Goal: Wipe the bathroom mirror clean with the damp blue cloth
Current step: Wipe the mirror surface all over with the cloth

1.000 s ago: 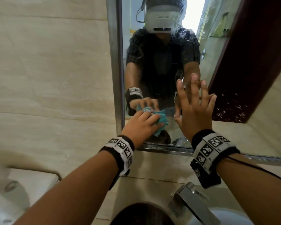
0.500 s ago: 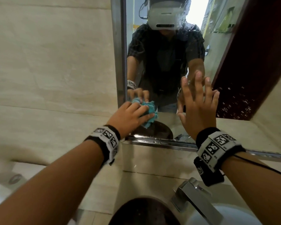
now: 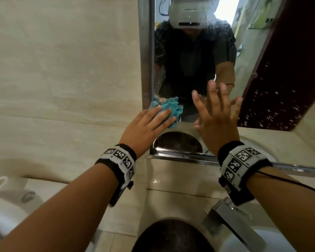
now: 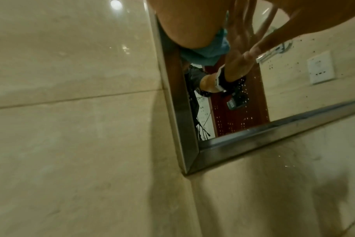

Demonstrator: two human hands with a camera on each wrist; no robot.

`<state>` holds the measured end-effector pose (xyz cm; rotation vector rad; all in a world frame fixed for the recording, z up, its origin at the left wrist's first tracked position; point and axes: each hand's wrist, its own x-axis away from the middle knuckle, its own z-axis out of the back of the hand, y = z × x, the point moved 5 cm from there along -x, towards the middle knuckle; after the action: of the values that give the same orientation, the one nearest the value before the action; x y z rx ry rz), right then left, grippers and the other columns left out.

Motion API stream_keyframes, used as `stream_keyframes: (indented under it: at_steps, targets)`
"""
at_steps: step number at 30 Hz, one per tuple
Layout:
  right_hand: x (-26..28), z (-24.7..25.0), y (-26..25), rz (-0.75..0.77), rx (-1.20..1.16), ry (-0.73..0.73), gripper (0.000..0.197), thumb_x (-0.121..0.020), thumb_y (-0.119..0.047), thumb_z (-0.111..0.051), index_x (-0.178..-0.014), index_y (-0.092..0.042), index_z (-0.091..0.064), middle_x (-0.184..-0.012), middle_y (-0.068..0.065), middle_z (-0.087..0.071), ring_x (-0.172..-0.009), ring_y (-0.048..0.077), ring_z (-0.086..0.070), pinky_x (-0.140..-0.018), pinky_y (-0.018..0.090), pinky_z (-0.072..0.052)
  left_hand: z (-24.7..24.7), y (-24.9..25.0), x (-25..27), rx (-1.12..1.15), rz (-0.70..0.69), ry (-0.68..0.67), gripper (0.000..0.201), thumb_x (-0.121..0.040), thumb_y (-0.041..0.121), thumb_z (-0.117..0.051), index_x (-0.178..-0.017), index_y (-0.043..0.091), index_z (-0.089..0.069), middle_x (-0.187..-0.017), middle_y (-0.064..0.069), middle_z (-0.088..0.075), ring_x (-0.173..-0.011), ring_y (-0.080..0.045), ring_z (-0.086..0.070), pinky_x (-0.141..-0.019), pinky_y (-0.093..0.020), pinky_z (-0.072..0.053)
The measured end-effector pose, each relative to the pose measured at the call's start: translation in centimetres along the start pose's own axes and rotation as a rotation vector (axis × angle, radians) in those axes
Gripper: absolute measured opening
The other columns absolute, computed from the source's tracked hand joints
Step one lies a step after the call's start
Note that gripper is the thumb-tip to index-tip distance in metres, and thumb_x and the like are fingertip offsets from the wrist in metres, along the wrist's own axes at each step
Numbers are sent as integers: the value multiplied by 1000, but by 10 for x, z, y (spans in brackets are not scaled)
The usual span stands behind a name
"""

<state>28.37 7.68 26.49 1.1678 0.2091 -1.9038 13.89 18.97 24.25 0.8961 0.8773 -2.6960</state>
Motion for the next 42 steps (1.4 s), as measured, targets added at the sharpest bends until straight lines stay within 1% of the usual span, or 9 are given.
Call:
stream_keyframes:
  at_steps: [4, 9, 15, 22, 24, 28, 32, 37, 42]
  targets:
    - [0, 1, -2, -1, 26, -12, 87, -75, -34, -69, -148, -28, -20, -153, 13, -7, -140, 34, -8, -105, 65, -11, 20, -9, -14, -44, -56, 4, 78, -62, 7, -76, -135, 18, -51, -138, -8, -51, -120, -30, -53, -94, -42, -47]
    - [2, -2, -2, -4, 56, -4, 90, -75, -37, -69, -148, -28, -18, -155, 15, -12, -141, 34, -7, -106, 65, -14, 28, -21, -37, 25, 78, 126, 70, -70, 5, -66, -136, 15, -47, -141, -13, -46, -123, -34, -49, -96, -45, -45]
    - [3, -4, -2, -8, 46, -18, 94, -73, -38, -70, -149, -28, -16, -155, 14, -12, -141, 35, -10, -105, 66, -13, -26, 27, 29, 34, -158, -211, 77, -55, 12, -87, -127, 21, -59, -130, -4, -58, -110, -28, -59, -87, -40, -51]
    - [3, -2, -2, -24, 55, -18, 92, -75, -39, -69, -149, -29, -15, -155, 14, -13, -140, 34, -9, -105, 65, -15, 22, -18, -31, -23, 89, 152, 52, -76, 14, -58, -128, 16, -56, -126, -13, -58, -100, -31, -58, -81, -41, -48]
    - [4, -3, -3, -25, 27, -25, 94, -75, -38, -70, -149, -29, -14, -155, 14, -12, -141, 34, -8, -106, 65, -13, -1, 2, -10, 1, 16, 78, 60, -67, 13, -72, -126, 18, -59, -122, -12, -60, -97, -31, -61, -78, -40, -51]
    - [4, -4, -2, -26, 21, -58, 98, -73, -40, -72, -149, -30, -11, -156, 13, -10, -142, 35, -9, -106, 65, -11, -41, 35, 38, 73, -137, -233, 72, -50, 16, -90, -117, 23, -66, -111, -6, -64, -94, -30, -62, -75, -40, -56]
    - [4, -3, -4, -22, 27, -75, 96, -75, -41, -71, -149, -29, -11, -155, 14, -11, -142, 35, -11, -106, 65, -13, -14, 16, 9, 74, -70, -66, 67, -51, 18, -89, -114, 21, -67, -106, -7, -63, -89, -29, -61, -72, -40, -55]
    - [6, -4, -4, -26, -14, -72, 93, -77, -38, -69, -149, -29, -12, -156, 13, -9, -142, 34, -8, -107, 64, -9, 3, 3, -9, 64, 125, 167, 57, -66, 16, -72, -122, 20, -62, -106, -13, -60, -84, -28, -50, -68, -37, -49]
    - [12, -4, -2, -26, -109, -44, 83, -81, -30, -65, -148, -29, -17, -156, 11, -10, -143, 32, -8, -109, 60, -6, -53, 50, 44, 151, 60, -66, 75, -47, 17, -91, -118, 21, -65, -103, -11, -62, -84, -28, -60, -67, -37, -53]
